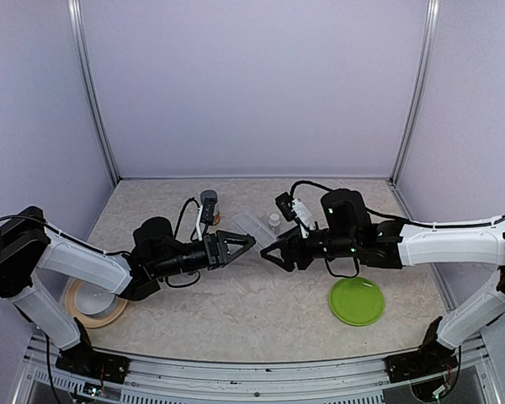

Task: Sort the pills into containers
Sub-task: Pick up the lid of the pill container from the pill container.

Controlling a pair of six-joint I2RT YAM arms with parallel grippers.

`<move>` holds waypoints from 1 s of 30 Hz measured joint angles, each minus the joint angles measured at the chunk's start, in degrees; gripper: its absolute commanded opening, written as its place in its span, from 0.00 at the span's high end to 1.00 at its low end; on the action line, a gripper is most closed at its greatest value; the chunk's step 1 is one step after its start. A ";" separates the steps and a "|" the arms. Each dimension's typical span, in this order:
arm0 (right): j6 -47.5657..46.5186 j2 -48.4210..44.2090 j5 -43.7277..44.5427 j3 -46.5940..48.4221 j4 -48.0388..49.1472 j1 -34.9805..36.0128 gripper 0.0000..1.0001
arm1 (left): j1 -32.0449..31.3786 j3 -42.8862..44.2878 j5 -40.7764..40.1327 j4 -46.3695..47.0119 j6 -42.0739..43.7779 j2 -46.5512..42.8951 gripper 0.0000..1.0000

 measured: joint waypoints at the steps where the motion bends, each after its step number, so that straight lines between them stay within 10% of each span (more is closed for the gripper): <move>1: 0.00 0.00 0.13 0.00 0.00 0.00 0.49 | 0.00 0.07 0.15 0.11 -0.09 0.22 0.52; 30: -6.45 0.07 10.69 -0.81 1.20 3.23 0.50 | -0.09 0.15 -1.27 0.42 -2.45 1.18 0.51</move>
